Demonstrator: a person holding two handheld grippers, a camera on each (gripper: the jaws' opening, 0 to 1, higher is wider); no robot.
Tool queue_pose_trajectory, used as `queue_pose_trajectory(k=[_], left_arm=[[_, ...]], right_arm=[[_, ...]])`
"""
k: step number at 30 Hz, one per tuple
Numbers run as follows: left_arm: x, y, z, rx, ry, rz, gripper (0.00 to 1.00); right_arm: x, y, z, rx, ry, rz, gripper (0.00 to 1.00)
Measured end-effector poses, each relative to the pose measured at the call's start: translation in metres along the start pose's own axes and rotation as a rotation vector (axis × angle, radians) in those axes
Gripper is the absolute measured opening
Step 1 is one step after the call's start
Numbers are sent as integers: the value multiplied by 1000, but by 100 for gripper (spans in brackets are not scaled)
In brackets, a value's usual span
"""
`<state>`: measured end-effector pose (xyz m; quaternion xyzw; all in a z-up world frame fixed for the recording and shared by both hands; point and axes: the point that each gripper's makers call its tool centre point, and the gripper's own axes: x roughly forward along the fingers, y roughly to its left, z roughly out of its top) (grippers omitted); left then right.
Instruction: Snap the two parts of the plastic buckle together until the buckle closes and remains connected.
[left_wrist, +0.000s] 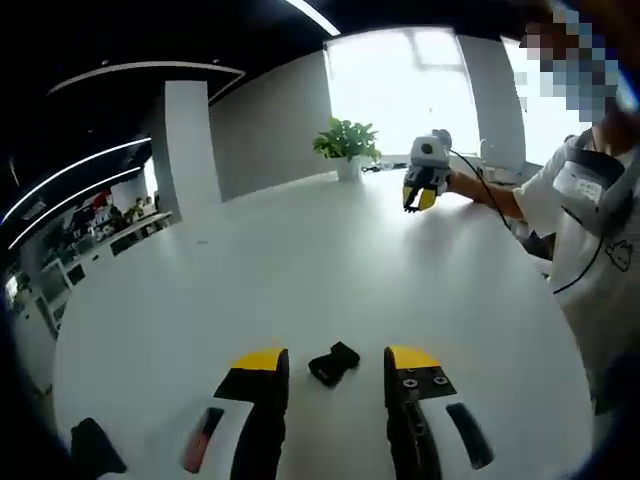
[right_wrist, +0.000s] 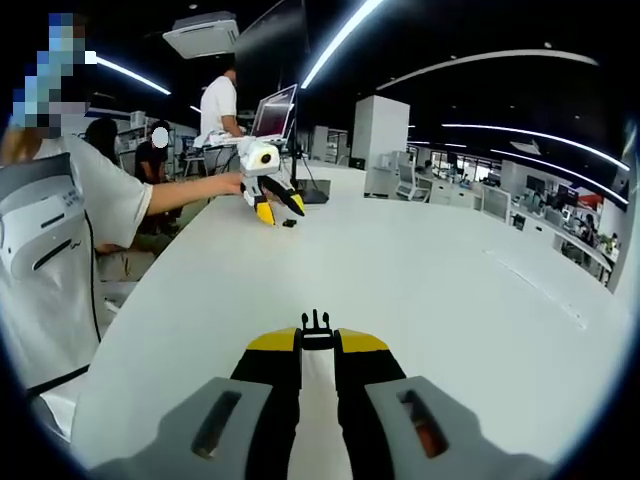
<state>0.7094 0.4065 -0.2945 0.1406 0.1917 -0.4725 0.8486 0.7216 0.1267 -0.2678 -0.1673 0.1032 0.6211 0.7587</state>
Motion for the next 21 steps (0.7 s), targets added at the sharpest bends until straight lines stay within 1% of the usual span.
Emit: queue_pose_trajectory(k=[5, 9, 12, 19, 21], left_arm=[[0, 2, -3, -15, -5, -22, 31], [0, 4, -4, -34, -18, -33, 29], [2, -2, -3, -33, -23, -46, 28], [2, -3, -3, -52, -27, -74, 23], [3, -7, -3, -50, -25, -79, 21]], right_arm=[[0, -1, 0, 0, 3, -1, 11], [0, 0, 0, 1, 3, -4, 11], [0, -1, -1, 3, 4, -4, 11], [0, -2, 0, 0, 3, -9, 11], [0, -2, 0, 0, 2, -8, 11]])
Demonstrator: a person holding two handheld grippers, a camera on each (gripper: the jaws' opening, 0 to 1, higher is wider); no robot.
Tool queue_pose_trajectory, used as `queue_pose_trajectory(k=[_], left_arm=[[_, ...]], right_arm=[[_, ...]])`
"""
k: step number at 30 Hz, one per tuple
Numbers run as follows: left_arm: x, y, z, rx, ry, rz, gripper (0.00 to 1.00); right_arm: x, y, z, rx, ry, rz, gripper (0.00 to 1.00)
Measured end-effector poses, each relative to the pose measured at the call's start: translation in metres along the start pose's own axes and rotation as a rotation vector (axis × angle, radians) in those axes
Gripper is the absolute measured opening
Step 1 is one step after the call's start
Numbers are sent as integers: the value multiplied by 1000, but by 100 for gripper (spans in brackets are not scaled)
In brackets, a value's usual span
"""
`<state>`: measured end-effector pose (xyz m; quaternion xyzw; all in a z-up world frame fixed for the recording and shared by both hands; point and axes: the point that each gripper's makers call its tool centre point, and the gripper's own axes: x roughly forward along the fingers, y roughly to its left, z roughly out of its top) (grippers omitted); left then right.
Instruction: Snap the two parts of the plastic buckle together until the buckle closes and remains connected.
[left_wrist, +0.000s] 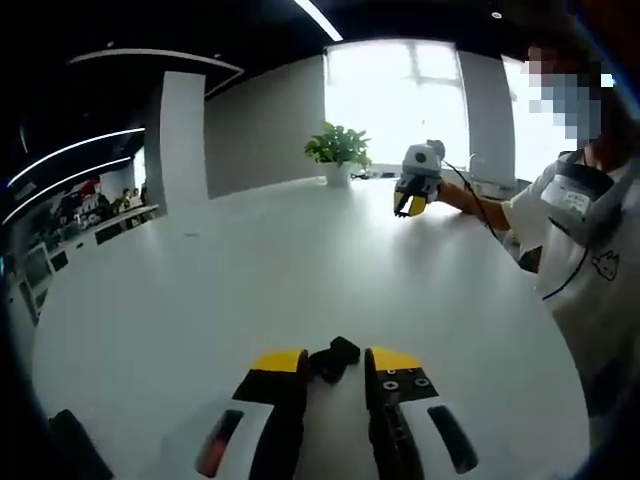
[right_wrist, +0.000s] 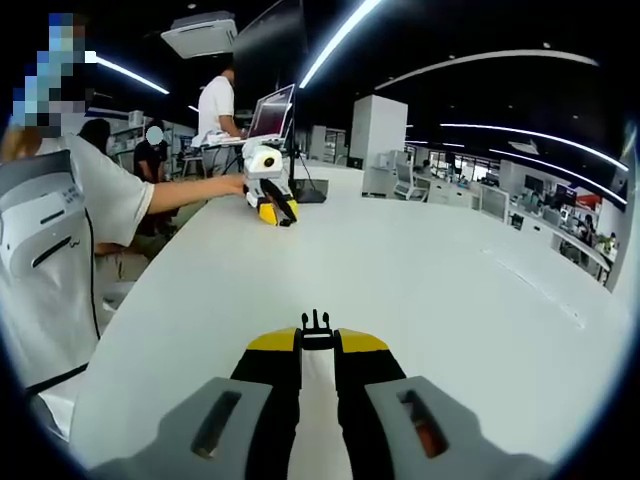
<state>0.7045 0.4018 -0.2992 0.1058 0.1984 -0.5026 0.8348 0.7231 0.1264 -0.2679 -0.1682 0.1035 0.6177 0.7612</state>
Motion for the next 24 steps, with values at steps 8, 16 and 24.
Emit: queue_pose_trajectory(k=[8, 16, 24], left_arm=[[4, -6, 0, -15, 5, -9, 20], [11, -10, 3, -47, -4, 24, 19], [19, -11, 7, -124, -5, 98, 19]], right_arm=[[-1, 0, 2, -3, -7, -1, 11], [1, 0, -2, 3, 6, 7, 11], [6, 6, -8, 5, 29, 31, 11]])
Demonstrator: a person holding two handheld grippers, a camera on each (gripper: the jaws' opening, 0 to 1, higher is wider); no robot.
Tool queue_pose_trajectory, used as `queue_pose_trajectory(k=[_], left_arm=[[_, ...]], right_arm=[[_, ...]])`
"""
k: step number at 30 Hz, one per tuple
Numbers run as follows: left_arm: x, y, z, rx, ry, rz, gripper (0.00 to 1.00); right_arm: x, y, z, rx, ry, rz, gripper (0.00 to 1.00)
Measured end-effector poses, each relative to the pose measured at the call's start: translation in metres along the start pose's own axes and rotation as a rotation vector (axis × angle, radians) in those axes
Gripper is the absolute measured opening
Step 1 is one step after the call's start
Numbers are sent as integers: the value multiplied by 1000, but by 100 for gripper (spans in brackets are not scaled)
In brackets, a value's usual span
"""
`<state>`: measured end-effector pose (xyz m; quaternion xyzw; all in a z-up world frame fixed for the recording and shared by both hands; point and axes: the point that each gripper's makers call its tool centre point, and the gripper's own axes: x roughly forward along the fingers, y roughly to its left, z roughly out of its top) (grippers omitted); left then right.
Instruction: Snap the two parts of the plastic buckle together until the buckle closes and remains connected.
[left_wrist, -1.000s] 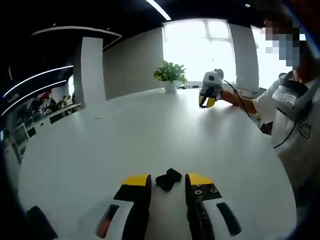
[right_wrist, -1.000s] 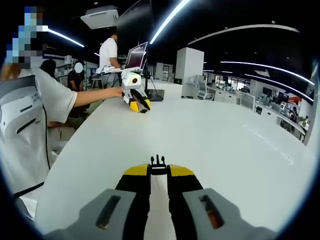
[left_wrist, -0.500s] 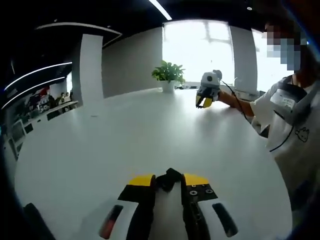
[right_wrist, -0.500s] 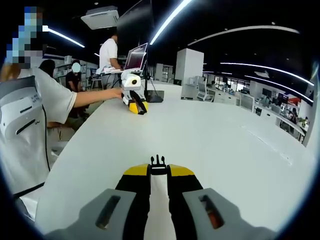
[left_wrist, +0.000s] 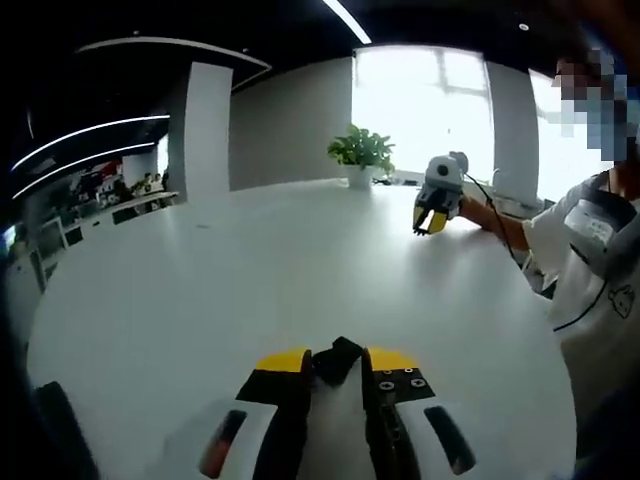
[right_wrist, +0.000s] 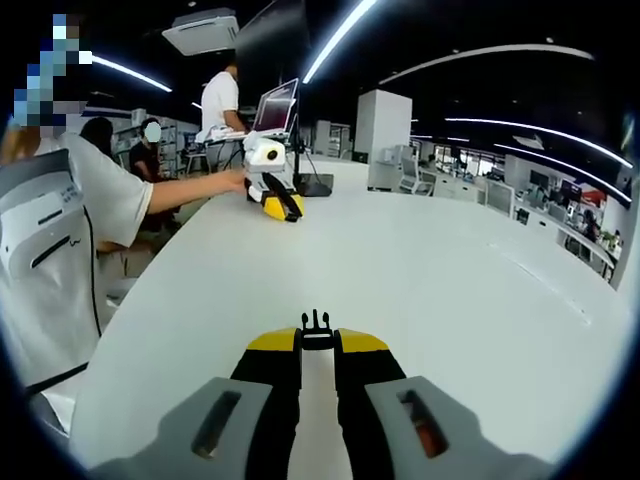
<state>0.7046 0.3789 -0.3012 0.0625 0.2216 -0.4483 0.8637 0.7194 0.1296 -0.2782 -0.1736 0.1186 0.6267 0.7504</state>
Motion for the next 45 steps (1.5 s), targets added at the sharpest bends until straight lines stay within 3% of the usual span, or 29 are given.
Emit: queue_pose_trajectory(k=[4, 6, 10, 17, 32, 45], left_arm=[[6, -4, 5, 4, 6, 42, 19], [8, -2, 14, -10, -18, 92, 19], [18, -11, 29, -30, -40, 132, 19], [39, -39, 36, -25, -18, 134, 19], [64, -70, 53, -36, -44, 141, 19], [82, -73, 49, -49, -20, 195, 19]], right_arm=[[1, 1, -2, 4, 5, 7, 11], [1, 1, -3, 3, 9, 7, 11], [2, 1, -5, 6, 15, 15, 11], [3, 5, -12, 17, 34, 53, 11], [1, 3, -12, 4, 17, 42, 18], [-3, -4, -8, 24, -4, 7, 16]])
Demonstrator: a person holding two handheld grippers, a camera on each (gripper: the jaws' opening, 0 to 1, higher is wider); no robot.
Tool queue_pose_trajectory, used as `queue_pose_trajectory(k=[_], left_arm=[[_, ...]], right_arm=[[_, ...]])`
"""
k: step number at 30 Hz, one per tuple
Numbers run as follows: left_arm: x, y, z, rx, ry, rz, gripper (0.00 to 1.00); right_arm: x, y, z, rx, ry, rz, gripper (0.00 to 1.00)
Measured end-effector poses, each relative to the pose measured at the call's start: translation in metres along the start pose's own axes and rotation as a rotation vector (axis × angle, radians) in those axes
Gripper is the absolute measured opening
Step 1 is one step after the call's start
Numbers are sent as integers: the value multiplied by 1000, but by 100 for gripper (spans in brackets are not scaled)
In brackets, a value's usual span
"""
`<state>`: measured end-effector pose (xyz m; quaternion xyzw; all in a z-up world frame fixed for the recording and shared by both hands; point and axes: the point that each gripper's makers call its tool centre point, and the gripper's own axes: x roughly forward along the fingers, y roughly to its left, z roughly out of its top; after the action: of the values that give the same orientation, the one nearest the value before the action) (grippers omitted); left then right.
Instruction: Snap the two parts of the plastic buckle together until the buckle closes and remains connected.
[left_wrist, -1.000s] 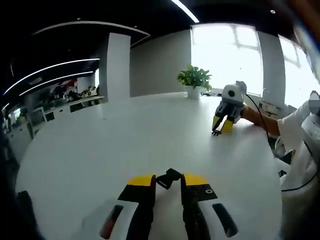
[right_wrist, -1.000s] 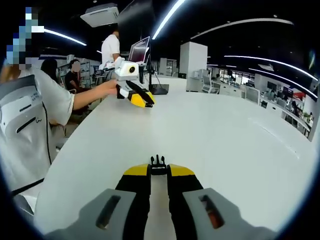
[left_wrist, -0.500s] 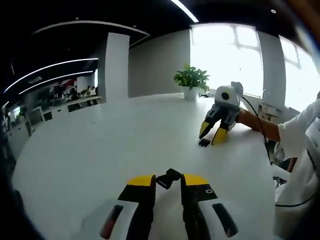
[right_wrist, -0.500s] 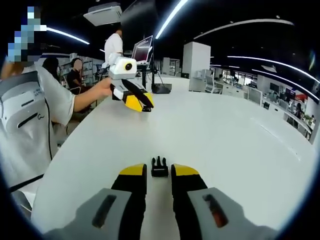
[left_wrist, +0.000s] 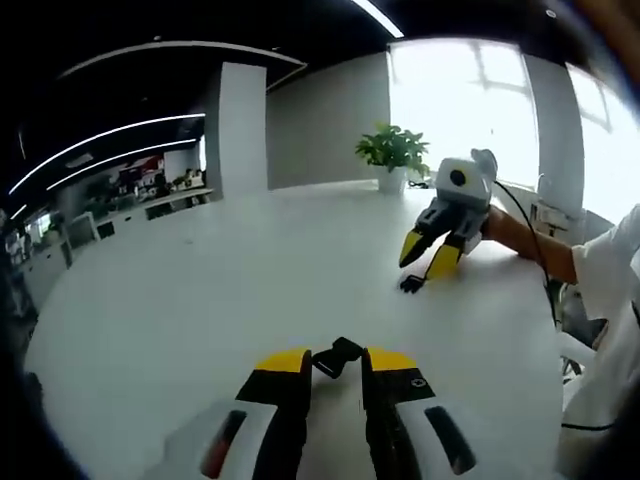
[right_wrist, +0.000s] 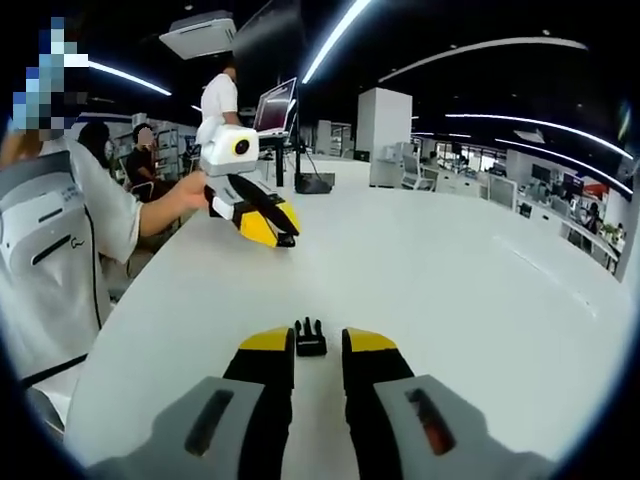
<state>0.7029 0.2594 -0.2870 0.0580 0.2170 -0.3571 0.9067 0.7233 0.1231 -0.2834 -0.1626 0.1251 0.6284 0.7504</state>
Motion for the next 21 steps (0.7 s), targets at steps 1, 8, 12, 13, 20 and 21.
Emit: queue_pose_trajectory(k=[1, 8, 12, 13, 20, 21], left_arm=[[1, -2, 0, -6, -3, 1, 19], [9, -10, 3, 4, 4, 26, 19], [13, -15, 5, -5, -7, 28, 19], [14, -16, 5, -6, -8, 30, 19], [21, -18, 2, -10, -4, 52, 20], [22, -19, 2, -10, -4, 55, 20]], right_arm=[[0, 0, 0, 4, -2, 1, 16], [0, 0, 0, 16, 1, 4, 16], [0, 0, 1, 22, -4, 6, 16], [0, 0, 2, 21, -6, 7, 16], [0, 3, 3, 20, -11, 18, 16], [0, 3, 4, 20, -12, 18, 16]])
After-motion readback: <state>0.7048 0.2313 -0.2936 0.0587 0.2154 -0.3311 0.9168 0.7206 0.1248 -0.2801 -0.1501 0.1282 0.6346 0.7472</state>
